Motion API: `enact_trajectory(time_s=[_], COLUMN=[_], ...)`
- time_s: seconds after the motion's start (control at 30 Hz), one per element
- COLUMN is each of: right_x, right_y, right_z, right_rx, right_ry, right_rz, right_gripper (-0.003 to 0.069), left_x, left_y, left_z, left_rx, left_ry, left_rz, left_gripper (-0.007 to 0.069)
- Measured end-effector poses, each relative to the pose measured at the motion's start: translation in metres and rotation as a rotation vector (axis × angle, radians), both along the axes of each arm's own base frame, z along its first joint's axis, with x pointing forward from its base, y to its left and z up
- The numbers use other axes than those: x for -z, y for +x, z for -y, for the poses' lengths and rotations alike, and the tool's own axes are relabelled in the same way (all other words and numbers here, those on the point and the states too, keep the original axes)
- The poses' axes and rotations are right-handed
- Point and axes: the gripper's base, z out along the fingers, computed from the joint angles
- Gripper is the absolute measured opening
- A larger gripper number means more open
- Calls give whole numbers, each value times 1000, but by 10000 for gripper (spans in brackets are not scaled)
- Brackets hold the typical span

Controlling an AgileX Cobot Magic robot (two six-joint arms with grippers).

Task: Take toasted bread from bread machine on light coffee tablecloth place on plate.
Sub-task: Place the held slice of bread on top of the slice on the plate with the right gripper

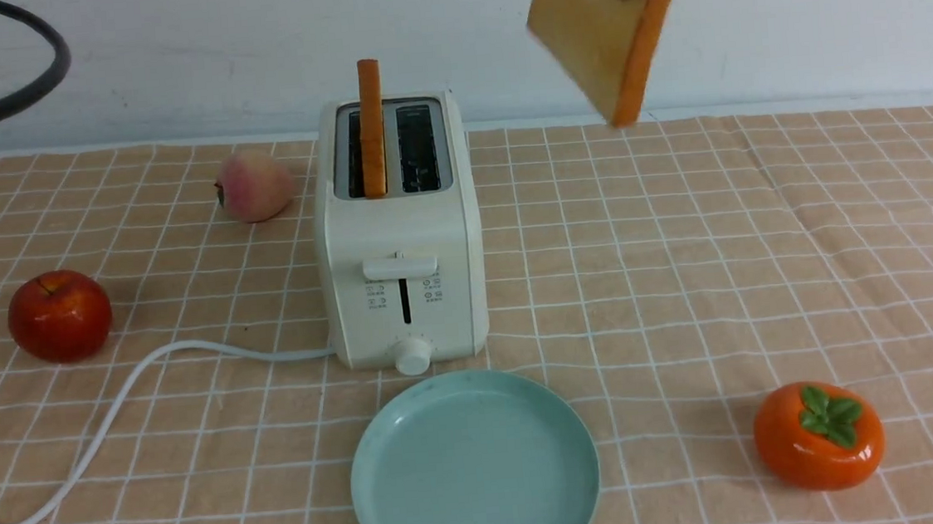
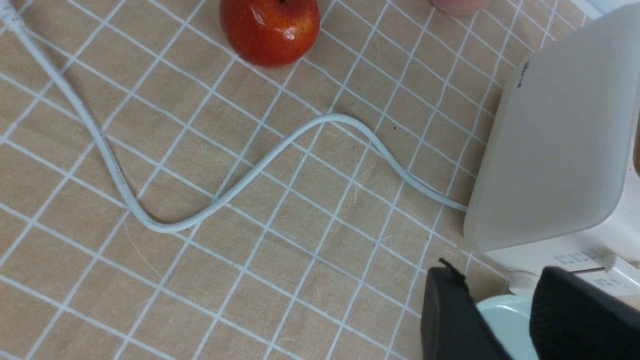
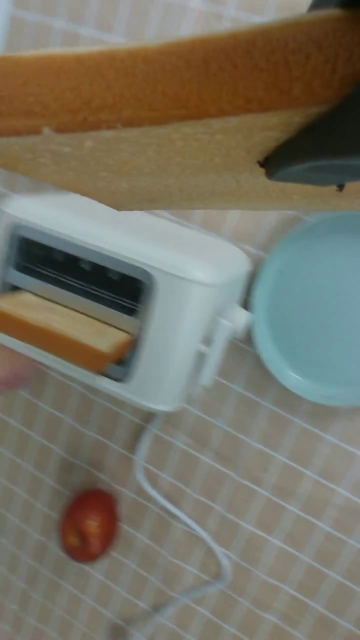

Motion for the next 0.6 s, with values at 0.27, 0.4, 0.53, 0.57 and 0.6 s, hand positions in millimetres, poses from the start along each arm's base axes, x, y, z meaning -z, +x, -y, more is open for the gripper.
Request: enact_trajectory(time_s=[0.27, 0.4, 0.53, 0.57, 0.6], right_x=[133, 181, 205, 213, 216], right_y=[-22, -26, -21, -18, -17], right_z=[-28, -30, -32, -33, -34], right_rx=[-166, -122, -110, -116, -123], right_ry=[225, 336, 383, 380, 374], right_rz=[-472, -475, -423, -406, -400], right_gripper=[111, 111, 111, 115, 129], left_x=[1, 1, 1, 1, 1], left_y=[-1, -1, -1, -1, -1], left_z=[1, 1, 1, 1, 1], left_rx=[3, 3, 3, 3, 3], left_ry=[-19, -19, -19, -19, -19], left_rz=[-10, -11, -11, -11, -12], left_gripper=[238, 238, 238, 238, 238])
